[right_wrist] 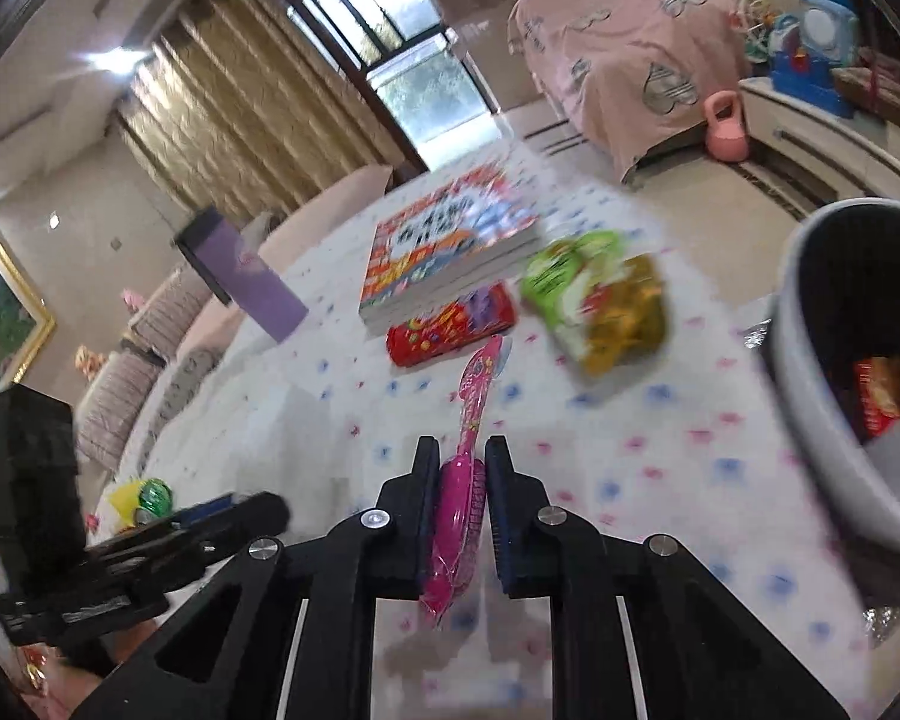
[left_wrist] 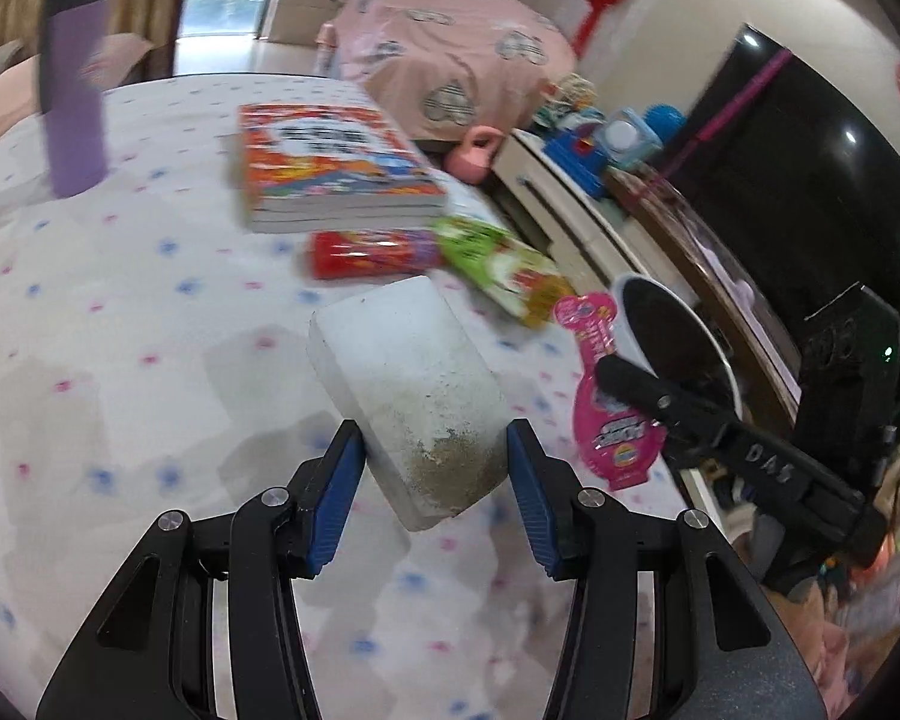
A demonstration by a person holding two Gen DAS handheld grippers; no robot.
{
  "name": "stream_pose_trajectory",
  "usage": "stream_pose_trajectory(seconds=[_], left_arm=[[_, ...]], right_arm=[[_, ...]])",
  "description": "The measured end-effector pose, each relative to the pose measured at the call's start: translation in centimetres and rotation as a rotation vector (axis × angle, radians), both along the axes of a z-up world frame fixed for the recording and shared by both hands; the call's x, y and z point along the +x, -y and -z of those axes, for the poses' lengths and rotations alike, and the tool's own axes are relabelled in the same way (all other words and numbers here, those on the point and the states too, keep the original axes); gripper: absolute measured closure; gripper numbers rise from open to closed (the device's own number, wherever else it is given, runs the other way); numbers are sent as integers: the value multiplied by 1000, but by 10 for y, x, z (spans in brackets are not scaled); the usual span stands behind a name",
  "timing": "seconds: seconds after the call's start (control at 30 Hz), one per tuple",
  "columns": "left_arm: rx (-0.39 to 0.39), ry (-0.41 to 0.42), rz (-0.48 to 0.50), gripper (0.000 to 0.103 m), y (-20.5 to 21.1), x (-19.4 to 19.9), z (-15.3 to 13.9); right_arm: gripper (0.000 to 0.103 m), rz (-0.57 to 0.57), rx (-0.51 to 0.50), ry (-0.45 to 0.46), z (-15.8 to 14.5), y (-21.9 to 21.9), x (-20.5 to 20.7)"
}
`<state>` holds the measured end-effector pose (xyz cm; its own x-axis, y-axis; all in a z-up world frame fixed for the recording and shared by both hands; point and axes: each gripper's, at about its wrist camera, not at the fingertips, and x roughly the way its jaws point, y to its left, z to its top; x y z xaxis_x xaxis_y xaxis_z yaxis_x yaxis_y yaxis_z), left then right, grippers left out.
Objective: Collect trash
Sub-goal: 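Grasp the pink brush with the right tool, then carry the foam block and pink brush over the bin and release both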
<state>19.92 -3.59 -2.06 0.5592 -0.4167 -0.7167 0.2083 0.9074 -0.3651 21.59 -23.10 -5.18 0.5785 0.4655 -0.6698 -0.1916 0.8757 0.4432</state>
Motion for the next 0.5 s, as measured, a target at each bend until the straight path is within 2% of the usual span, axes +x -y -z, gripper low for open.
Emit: stream_pose_trajectory(seconds=[0.27,0.5], left_arm=[[15,36,138,55,74,-6,-16],[51,58,230,55,133,2,-26]], right_arm=[[88,130,0,66,-34,79,-29],[88,237,-13,93,-46,139,-40]])
